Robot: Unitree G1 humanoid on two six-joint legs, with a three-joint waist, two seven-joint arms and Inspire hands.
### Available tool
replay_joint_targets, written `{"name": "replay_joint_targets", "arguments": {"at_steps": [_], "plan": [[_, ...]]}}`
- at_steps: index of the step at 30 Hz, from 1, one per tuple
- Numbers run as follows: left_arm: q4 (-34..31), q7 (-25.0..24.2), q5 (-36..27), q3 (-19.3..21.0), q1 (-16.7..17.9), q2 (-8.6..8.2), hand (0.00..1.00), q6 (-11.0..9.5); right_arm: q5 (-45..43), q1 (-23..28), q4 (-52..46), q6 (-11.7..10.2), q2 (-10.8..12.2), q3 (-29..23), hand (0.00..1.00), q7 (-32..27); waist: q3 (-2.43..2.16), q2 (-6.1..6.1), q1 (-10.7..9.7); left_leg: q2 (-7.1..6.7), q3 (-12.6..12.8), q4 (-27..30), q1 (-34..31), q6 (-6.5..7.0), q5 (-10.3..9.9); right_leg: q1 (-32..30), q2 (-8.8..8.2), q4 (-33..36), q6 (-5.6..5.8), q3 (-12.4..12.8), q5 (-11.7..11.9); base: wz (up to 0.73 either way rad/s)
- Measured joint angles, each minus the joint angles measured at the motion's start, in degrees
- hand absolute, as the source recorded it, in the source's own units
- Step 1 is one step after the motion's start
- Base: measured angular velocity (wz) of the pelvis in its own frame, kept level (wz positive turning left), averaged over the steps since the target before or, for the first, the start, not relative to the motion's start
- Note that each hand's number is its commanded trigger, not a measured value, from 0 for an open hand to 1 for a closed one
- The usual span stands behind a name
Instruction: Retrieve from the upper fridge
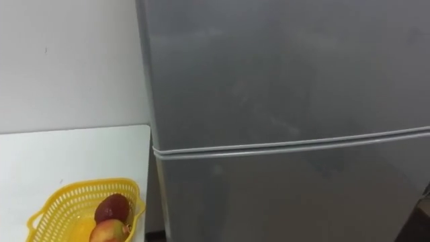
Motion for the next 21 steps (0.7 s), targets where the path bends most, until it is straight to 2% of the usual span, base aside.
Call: {"name": "replay_joint_targets", "arguments": {"at_steps": [2, 5, 7, 11, 15, 21], "plan": [[0.31, -0.04, 0.04, -0.07, 0.14, -0.47, 0.00, 0.02, -0.06, -0.02, 8.46, 1.04, 0.39, 1.19, 0.00, 1.38, 0.00, 0.13, 0.26, -0.05, -0.11, -0.05, 0.20, 0.00, -0.01, 0.62, -0.07, -0.14, 0.02, -0.44, -0.01, 0.15], [0.37, -0.43, 0.44, 0.35, 1.14, -1.19, 0.00, 0.37, -0.05, -0.36, 19.11, 3.33, 0.88, 1.69, 0.00, 3.27, 0.33, 0.40, 0.58, -0.17, -0.17, -0.12, 0.87, 0.00, -0.01, 1.26, -0.23, -0.29, 0.18, -0.60, -0.17, 0.06], [0.36, -1.30, 0.43, 0.44, 1.40, -1.26, 0.00, 1.12, -0.50, -0.50, 22.69, 3.64, 1.13, 1.70, 0.00, 4.25, 0.30, 0.85, 0.24, -0.23, -0.38, -0.03, 1.00, 0.00, -0.01, 1.28, -0.51, -0.82, 0.29, -0.47, -0.35, 0.06], [0.37, -2.80, 0.61, 0.50, 1.53, -1.51, 0.00, 1.26, -4.48, -0.93, 31.33, 3.76, 1.17, 1.78, 0.00, 7.01, 0.22, 0.66, 0.24, -0.32, -1.50, 0.03, 0.92, 0.00, 0.00, 1.34, -0.60, -0.80, 0.35, -1.27, -0.40, 0.13], [0.37, -3.95, 1.80, 0.98, 2.23, -1.45, 0.00, 2.90, -9.39, -1.55, 39.61, 5.72, 1.11, 3.94, 0.00, 11.10, -0.06, 0.18, 1.37, -0.33, -1.77, 0.10, 0.91, 0.00, 0.00, 1.38, -0.53, -0.69, 0.33, -1.37, -0.36, 0.03], [0.64, -5.79, 1.79, 1.02, 2.61, -1.60, 0.00, 5.84, -16.39, -1.69, 46.51, 9.50, 1.27, 6.41, 0.00, 17.11, -0.01, 0.28, 1.96, -0.58, -2.46, 0.18, 1.13, 0.01, -0.01, 2.58, -1.01, -1.05, 0.46, -2.94, -0.39, 0.09]]}}
